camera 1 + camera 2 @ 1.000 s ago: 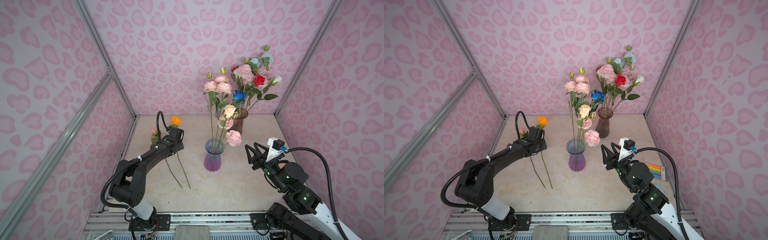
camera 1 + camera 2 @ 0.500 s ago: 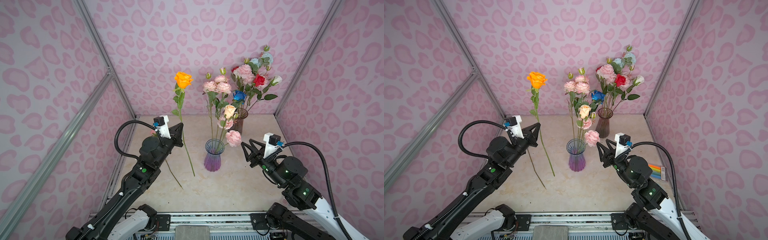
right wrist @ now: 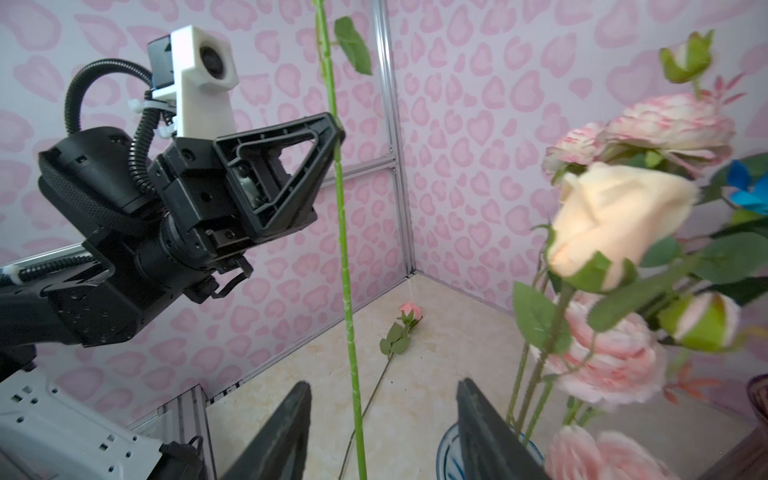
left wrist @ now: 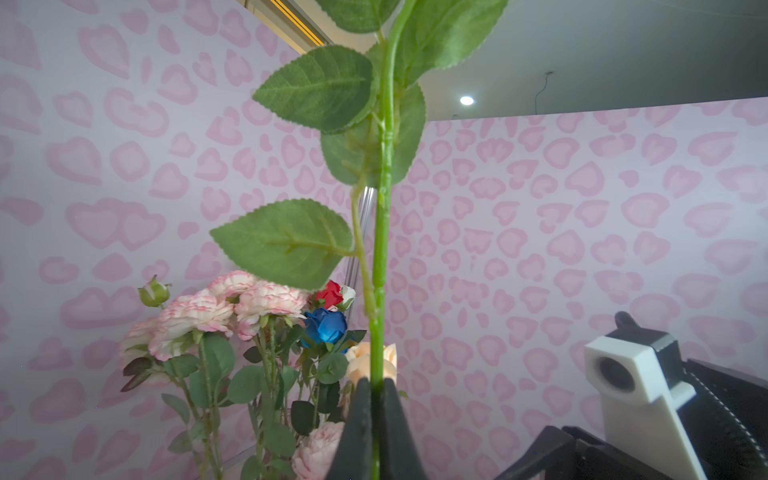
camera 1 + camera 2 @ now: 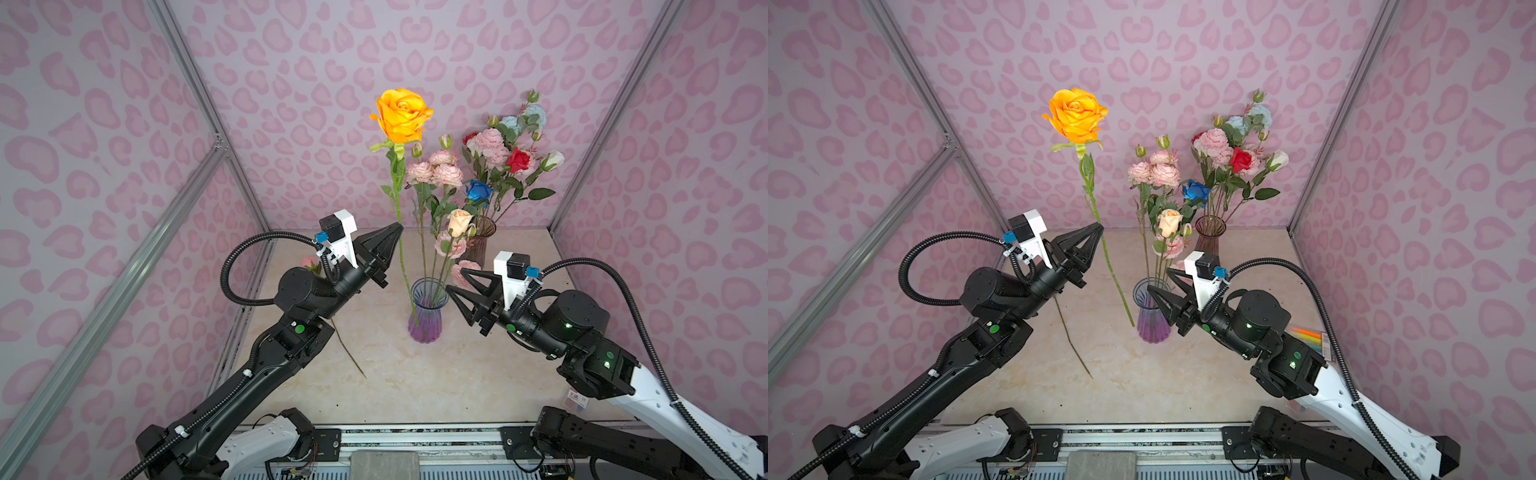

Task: Arrange the flowers into the vase
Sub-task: 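Grasp the orange rose stem with the left gripper and lift it upright, then grasp the orange rose stem with the right gripper while the left releases it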

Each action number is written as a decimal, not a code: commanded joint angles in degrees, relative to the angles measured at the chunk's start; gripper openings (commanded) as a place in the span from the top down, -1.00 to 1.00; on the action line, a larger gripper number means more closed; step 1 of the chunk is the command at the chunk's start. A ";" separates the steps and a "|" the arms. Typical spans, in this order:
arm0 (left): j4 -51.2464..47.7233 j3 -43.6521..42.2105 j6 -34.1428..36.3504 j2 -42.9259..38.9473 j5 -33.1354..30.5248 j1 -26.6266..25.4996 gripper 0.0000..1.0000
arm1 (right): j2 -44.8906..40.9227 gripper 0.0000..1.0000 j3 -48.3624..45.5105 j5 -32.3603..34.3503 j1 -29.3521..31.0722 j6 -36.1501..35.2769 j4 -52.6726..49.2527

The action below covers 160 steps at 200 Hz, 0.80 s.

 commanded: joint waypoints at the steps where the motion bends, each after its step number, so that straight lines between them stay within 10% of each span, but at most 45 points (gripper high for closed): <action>1: 2.88 0.37 0.37 0.68 2.21 -2.00 0.94 | 5.08 -0.18 4.52 1.00 1.30 -3.79 -3.73; 53: 2.33 -1.74 0.77 -0.65 2.32 -4.46 0.94 | 12.79 -0.17 11.35 -0.13 1.32 -3.85 -2.00; 120: 1.84 -4.05 1.38 -2.87 1.78 -4.61 0.94 | 17.62 0.84 15.95 -2.18 1.45 -2.56 -1.50; 160: -3.09 -6.71 4.10 -8.62 -4.32 -4.58 0.01 | 17.62 0.94 14.94 -0.02 2.62 -3.34 1.18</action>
